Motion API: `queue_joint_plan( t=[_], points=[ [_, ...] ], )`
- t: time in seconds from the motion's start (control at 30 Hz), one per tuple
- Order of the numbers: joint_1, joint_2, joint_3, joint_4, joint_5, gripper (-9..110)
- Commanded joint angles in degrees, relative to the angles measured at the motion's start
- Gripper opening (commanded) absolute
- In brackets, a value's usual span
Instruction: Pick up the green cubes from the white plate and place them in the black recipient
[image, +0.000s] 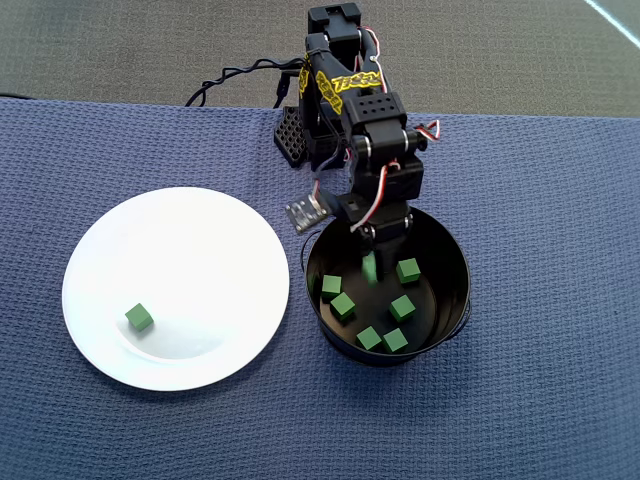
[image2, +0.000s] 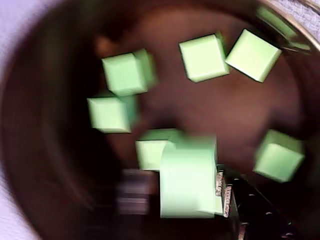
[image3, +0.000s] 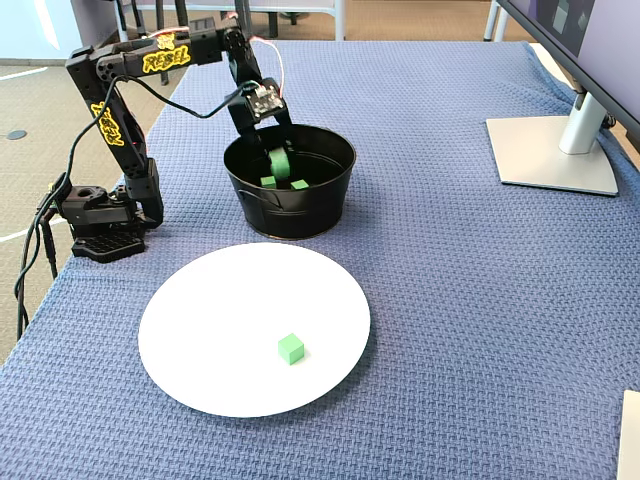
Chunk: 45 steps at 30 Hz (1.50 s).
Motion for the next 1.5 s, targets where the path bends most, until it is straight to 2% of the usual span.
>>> queue_joint_plan(
  t=[0.0, 0.23, 0.43, 0.47, 0.53, 0.63, 0.7, 1.1, 1.17, 1.33, 1.47],
  points=[
    [1.5, 4.1, -1.2, -0.6, -2.7, 49],
    [15.0, 0.5, -18.0, 6.4, -7.7, 50],
    [32.4, -5.3, -25.0, 4.0, -15.9, 45],
    [35.0, -6.2, -25.0, 3.2, -17.6, 41],
    [40.2, -8.3, -24.3, 0.1, -19.6, 23],
    [46.8, -12.6, -25.1, -3.5, -22.8, 15],
    [50.2, -15.6, -25.6, -5.3, -24.1, 0],
    [59.7, -32.2, -30.6, -8.9, -39.6, 0],
    [60.3, -34.9, -31.5, -13.9, -38.3, 0],
    [60.8, -43.2, -42.4, -10.0, -28.6, 0],
    [60.2, -46.1, -45.9, -4.9, -35.3, 0]
  ],
)
